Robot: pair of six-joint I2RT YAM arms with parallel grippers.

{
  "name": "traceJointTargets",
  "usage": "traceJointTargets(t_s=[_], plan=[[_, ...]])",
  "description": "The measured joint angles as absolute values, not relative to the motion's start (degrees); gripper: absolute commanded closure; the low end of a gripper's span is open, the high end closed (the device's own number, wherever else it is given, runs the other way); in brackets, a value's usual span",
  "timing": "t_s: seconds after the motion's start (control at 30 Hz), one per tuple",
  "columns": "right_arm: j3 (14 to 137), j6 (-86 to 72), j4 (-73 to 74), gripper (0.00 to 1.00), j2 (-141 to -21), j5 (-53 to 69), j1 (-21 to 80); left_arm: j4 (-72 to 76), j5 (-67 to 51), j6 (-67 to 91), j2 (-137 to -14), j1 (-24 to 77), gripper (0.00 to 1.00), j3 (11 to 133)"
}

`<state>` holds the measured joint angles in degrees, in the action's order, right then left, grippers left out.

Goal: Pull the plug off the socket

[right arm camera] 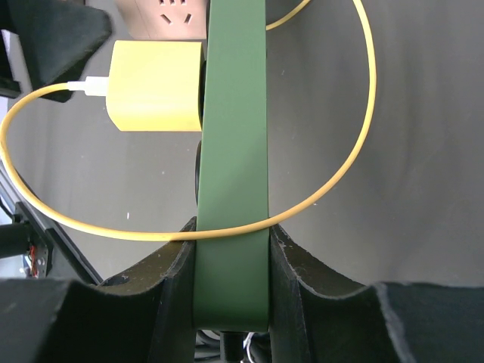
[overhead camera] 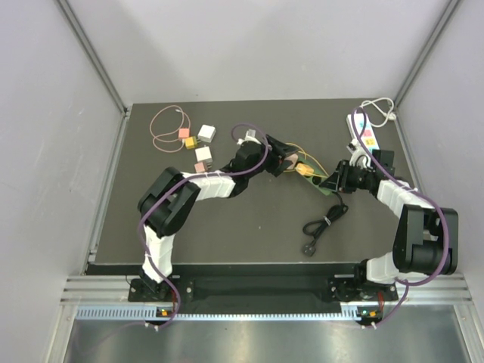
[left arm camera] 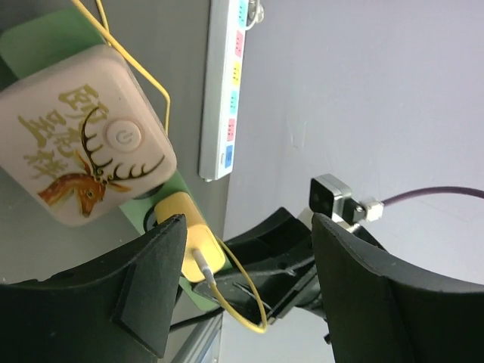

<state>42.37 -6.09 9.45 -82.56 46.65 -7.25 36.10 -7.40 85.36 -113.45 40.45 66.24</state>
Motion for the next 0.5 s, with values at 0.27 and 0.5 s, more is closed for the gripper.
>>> traceJointTargets(t_s=[0.27, 0.5], plan=[[42.4, -5.9, 9.5, 1.0, -82.6, 46.6, -7.2, 25.0, -8.1, 81.5, -115.8, 40.9, 0.28, 70.7], [42.4, -5.5, 9.4, 1.0, -82.6, 46.4, -6.5, 20.2, -8.8, 80.5, -117.7, 41.5, 0.28, 75.2]])
